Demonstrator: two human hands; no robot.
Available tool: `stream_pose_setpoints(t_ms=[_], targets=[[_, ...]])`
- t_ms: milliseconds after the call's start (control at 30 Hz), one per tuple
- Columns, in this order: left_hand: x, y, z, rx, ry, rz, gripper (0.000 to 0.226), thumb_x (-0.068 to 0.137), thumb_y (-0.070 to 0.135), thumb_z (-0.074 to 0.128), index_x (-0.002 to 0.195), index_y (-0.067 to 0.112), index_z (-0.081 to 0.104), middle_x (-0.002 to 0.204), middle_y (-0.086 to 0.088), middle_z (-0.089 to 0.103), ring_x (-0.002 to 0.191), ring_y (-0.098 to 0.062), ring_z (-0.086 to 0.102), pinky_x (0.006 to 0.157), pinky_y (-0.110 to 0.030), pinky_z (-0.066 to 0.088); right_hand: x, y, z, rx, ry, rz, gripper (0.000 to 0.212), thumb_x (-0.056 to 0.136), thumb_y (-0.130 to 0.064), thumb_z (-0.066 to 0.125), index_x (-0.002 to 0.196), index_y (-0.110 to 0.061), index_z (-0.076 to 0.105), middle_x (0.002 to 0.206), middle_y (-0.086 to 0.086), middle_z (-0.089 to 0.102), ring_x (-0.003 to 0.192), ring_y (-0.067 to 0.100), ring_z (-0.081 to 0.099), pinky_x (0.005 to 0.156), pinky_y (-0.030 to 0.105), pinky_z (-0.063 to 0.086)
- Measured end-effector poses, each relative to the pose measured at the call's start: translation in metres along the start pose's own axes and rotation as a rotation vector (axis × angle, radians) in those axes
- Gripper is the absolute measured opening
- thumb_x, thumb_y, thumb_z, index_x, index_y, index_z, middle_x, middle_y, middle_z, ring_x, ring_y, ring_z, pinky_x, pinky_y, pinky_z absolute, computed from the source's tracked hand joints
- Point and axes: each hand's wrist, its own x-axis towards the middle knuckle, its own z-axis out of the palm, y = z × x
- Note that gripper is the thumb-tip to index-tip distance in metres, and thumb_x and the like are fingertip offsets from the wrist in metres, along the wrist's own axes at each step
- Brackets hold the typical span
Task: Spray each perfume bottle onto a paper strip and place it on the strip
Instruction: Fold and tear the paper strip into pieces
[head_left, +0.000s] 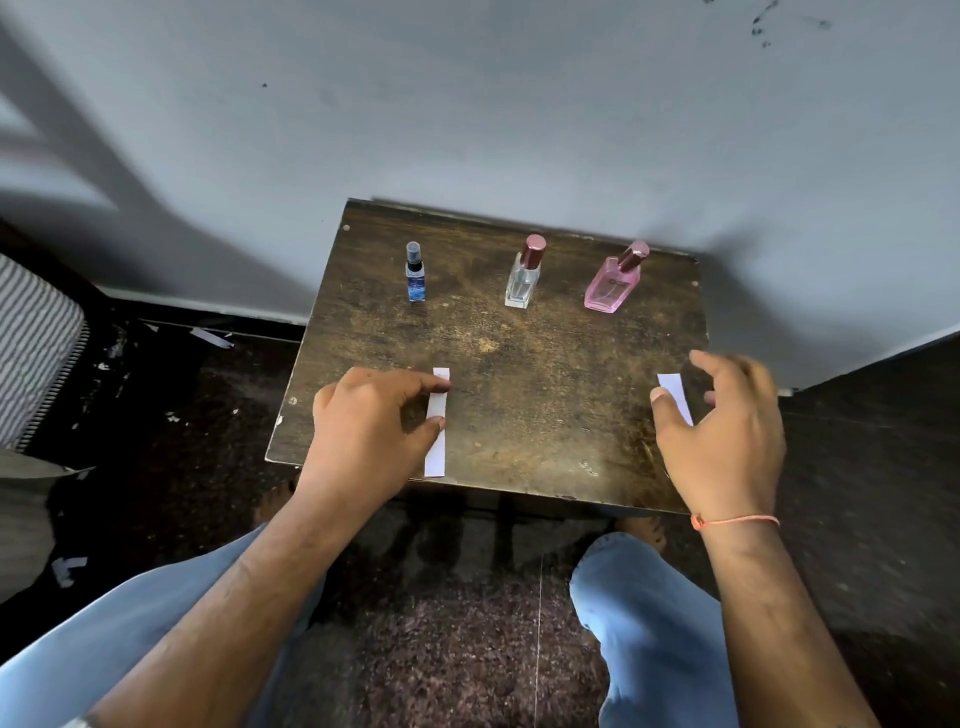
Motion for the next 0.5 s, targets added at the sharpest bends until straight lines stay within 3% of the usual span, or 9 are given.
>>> stream_pose_setpoints(t_ms=[67,200,267,333,400,467,500], targets=[[0.001,-0.003,-0.001,0.078,-0.007,-0.012,0.042,0.087,0.039,0.088,0.126,0.045,0.074,0.116,0.033,0.061,0.132,-0.015,0.054,0.106,-0.039,0.026,-0.003,-0.005,0.003,0.019,0.002,-0.04,0.044,0.09,-0.026,0.081,0.131,-0.017,0.069,0.136,0.005,0.061,0.11,0.037,0.067,0.094,0.056,0.057],[0.006,-0.008,-0.002,0.125,-0.03,-0.049,0.042,0.088,0.053,0.083,0.128,0.048,0.072,0.145,0.025,0.056,0.139,-0.015,0.046,0.104,-0.04,0.026,-0.007,-0.016,0.006,0.1,0.011,-0.108,0.036,0.091,-0.022,0.079,0.127,-0.018,0.072,0.133,0.002,0.062,0.11,0.034,0.068,0.093,0.053,0.057],[0.008,-0.006,-0.006,0.018,0.017,-0.05,0.035,0.089,0.056,0.08,0.122,0.047,0.074,0.138,0.025,0.059,0.131,-0.01,0.055,0.109,-0.041,0.036,-0.009,-0.02,0.007,0.132,0.026,-0.159,0.032,0.092,-0.017,0.079,0.123,-0.016,0.074,0.129,0.002,0.064,0.11,0.031,0.068,0.093,0.051,0.057],[0.015,-0.004,-0.012,-0.119,0.099,-0.035,0.031,0.093,0.05,0.078,0.122,0.041,0.074,0.127,0.023,0.063,0.111,-0.001,0.066,0.104,-0.043,0.055,-0.011,-0.023,0.008,0.153,0.019,-0.206,0.03,0.093,-0.016,0.078,0.122,-0.015,0.075,0.128,0.002,0.064,0.111,0.027,0.067,0.091,0.052,0.058],[0.027,-0.002,-0.018,-0.192,0.151,-0.052,0.036,0.096,0.041,0.078,0.13,0.032,0.072,0.124,0.015,0.065,0.098,0.001,0.067,0.091,-0.025,0.06,-0.012,-0.024,0.01,0.186,0.003,-0.234,0.029,0.094,-0.017,0.077,0.123,-0.017,0.075,0.129,0.001,0.064,0.111,0.026,0.067,0.085,0.053,0.06],[0.041,-0.002,-0.022,-0.244,0.193,-0.101,0.043,0.098,0.035,0.078,0.138,0.029,0.066,0.127,0.011,0.067,0.095,-0.005,0.069,0.077,-0.005,0.051,-0.013,-0.024,0.01,0.2,-0.01,-0.258,0.028,0.095,-0.019,0.075,0.123,-0.018,0.075,0.128,-0.001,0.063,0.108,0.026,0.068,0.083,0.054,0.06],[0.048,-0.003,-0.022,-0.283,0.202,-0.129,0.048,0.098,0.035,0.078,0.144,0.028,0.062,0.13,0.012,0.068,0.096,-0.007,0.07,0.073,-0.003,0.049,-0.014,-0.024,0.01,0.199,-0.016,-0.269,0.028,0.096,-0.019,0.075,0.123,-0.018,0.075,0.128,-0.002,0.063,0.106,0.026,0.068,0.082,0.053,0.06]])
